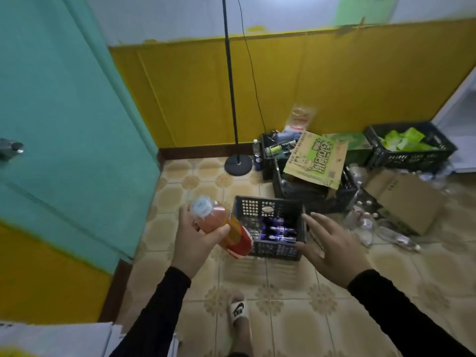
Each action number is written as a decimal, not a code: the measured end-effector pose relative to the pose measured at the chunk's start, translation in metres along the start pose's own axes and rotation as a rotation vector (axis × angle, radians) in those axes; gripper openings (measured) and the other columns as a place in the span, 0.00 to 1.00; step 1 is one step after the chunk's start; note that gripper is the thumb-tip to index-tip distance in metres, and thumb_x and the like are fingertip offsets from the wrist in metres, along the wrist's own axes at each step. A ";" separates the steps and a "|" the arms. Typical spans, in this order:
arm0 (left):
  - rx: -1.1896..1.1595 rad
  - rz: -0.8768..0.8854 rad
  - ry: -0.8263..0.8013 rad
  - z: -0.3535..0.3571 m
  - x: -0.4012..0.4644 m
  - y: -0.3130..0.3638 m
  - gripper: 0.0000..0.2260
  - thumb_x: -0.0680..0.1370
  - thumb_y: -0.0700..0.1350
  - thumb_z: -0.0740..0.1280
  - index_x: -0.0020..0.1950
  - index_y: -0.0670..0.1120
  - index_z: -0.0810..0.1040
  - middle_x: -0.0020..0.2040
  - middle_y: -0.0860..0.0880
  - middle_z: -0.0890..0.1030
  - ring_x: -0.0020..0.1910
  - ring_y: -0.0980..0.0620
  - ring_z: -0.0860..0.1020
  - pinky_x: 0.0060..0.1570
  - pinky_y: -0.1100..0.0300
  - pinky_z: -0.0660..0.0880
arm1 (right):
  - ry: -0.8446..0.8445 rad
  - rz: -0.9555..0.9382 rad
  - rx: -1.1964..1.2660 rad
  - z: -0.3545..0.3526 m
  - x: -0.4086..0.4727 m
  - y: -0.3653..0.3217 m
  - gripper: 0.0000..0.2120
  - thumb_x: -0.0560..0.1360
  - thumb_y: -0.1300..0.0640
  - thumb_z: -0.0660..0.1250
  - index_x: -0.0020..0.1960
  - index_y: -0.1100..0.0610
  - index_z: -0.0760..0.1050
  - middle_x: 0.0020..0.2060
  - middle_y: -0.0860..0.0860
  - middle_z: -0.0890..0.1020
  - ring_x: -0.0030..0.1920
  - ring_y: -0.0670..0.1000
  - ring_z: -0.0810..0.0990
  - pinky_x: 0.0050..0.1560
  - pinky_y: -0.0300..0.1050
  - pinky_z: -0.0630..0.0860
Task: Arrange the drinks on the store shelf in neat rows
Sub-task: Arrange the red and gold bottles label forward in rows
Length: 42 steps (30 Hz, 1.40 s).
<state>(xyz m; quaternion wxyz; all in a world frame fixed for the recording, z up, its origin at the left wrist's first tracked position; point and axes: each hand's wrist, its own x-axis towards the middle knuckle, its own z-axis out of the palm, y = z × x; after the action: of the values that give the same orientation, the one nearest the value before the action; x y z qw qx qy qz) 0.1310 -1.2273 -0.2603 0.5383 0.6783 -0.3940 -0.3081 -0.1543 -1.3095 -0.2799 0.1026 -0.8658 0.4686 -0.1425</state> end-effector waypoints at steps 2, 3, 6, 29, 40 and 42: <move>0.021 -0.042 -0.048 0.017 0.049 -0.021 0.28 0.67 0.33 0.79 0.59 0.54 0.73 0.56 0.49 0.81 0.52 0.53 0.81 0.46 0.64 0.78 | -0.030 0.053 -0.019 0.020 0.031 0.012 0.31 0.75 0.38 0.57 0.68 0.58 0.75 0.59 0.58 0.81 0.56 0.58 0.81 0.52 0.46 0.78; 0.023 -0.070 -0.059 0.026 0.072 -0.032 0.28 0.67 0.32 0.79 0.61 0.51 0.74 0.56 0.49 0.81 0.52 0.53 0.81 0.46 0.65 0.77 | -0.049 0.083 -0.006 0.029 0.047 0.018 0.31 0.75 0.38 0.57 0.68 0.58 0.75 0.59 0.58 0.81 0.56 0.57 0.81 0.53 0.45 0.78; 0.042 -0.160 -0.091 0.052 0.133 -0.062 0.28 0.67 0.33 0.79 0.62 0.48 0.74 0.55 0.50 0.81 0.52 0.53 0.81 0.44 0.68 0.77 | -0.100 0.132 0.032 0.063 0.092 0.038 0.31 0.76 0.37 0.58 0.70 0.57 0.73 0.61 0.57 0.79 0.58 0.56 0.80 0.53 0.44 0.77; 0.296 -0.581 0.188 0.298 0.375 -0.577 0.28 0.67 0.44 0.82 0.59 0.51 0.69 0.51 0.53 0.77 0.49 0.52 0.76 0.50 0.61 0.71 | -0.566 0.317 0.116 0.607 0.224 0.293 0.45 0.73 0.26 0.35 0.79 0.53 0.58 0.76 0.57 0.63 0.76 0.57 0.61 0.74 0.51 0.60; 0.282 -0.539 0.371 0.358 0.444 -0.697 0.30 0.69 0.42 0.80 0.68 0.47 0.72 0.64 0.46 0.78 0.62 0.48 0.77 0.59 0.63 0.68 | -0.675 0.370 0.133 0.653 0.211 0.307 0.45 0.69 0.25 0.31 0.80 0.45 0.45 0.80 0.49 0.51 0.79 0.50 0.48 0.76 0.43 0.48; 0.272 -0.527 0.401 0.363 0.452 -0.704 0.32 0.69 0.42 0.80 0.71 0.47 0.71 0.67 0.46 0.77 0.65 0.47 0.76 0.62 0.62 0.69 | -0.678 0.366 0.132 0.654 0.210 0.307 0.45 0.69 0.25 0.32 0.80 0.45 0.46 0.80 0.48 0.52 0.79 0.49 0.50 0.76 0.43 0.51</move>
<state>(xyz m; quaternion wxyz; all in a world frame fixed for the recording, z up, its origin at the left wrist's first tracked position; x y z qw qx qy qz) 0.1941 -1.7181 -1.0265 0.4117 0.8691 -0.1293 -0.2417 -0.0610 -1.6234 -0.9576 0.3307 -0.7573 0.5449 0.1424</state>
